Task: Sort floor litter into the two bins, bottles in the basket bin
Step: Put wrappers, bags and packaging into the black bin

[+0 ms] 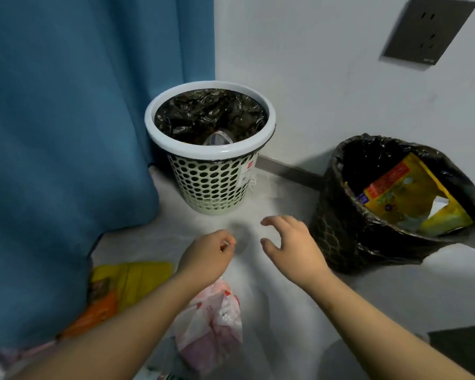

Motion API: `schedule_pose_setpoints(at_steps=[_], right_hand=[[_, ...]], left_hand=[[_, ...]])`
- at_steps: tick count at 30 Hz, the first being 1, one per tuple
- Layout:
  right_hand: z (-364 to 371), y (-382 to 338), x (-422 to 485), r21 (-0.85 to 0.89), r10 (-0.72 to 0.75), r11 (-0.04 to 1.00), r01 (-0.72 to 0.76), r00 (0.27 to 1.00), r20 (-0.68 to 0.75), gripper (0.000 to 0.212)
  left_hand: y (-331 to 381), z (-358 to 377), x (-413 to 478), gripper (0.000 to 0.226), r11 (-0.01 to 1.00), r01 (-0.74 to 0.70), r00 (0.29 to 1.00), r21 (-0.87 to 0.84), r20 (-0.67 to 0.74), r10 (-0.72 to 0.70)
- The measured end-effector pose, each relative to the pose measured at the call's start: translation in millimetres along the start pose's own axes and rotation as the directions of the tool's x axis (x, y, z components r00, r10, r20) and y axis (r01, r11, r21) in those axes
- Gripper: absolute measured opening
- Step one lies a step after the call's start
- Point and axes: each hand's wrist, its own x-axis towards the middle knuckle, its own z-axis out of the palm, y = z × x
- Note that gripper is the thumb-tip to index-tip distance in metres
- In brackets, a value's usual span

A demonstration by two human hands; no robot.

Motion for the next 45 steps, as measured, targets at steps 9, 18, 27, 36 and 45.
schedule_pose_setpoints(at_steps=[9, 18, 27, 36, 45], right_hand=[[72.0, -17.1, -2.6, 0.021, 0.029, 0.999, -0.037, 0.957, 0.287, 0.044], [89.4, 16.5, 48.4, -0.059, 0.192, 0.981, -0.183, 0.927, 0.321, 0.043], [101.5, 67.2, 84.1, -0.056, 0.345, 0.936, -0.347, 0.878, 0.332, 0.047], [101.7, 89.6, 143.3, -0.052, 0.343, 0.938, -0.341, 0.904, 0.257, 0.046], [104.7, 110.1, 213.2, -0.13, 0.378, 0.926, -0.356, 0.84, 0.39, 0.079]], left_hand=[[-80.0, 12.9, -9.3, 0.02, 0.994, 0.078, 0.997, 0.078, -0.022, -0.077], [-70.3, 28.3, 62.0, 0.04, 0.948, -0.078, 0.997, 0.308, 0.018, 0.076], [-62.1, 72.0, 125.8, 0.07, 0.899, 0.023, 0.986, 0.437, 0.136, -0.092], [-50.5, 87.2, 137.9, 0.099, 0.881, 0.177, 0.955, 0.438, 0.14, -0.262], [-50.0, 90.0, 144.2, 0.093, 0.89, 0.208, 0.945, 0.405, 0.153, -0.29]])
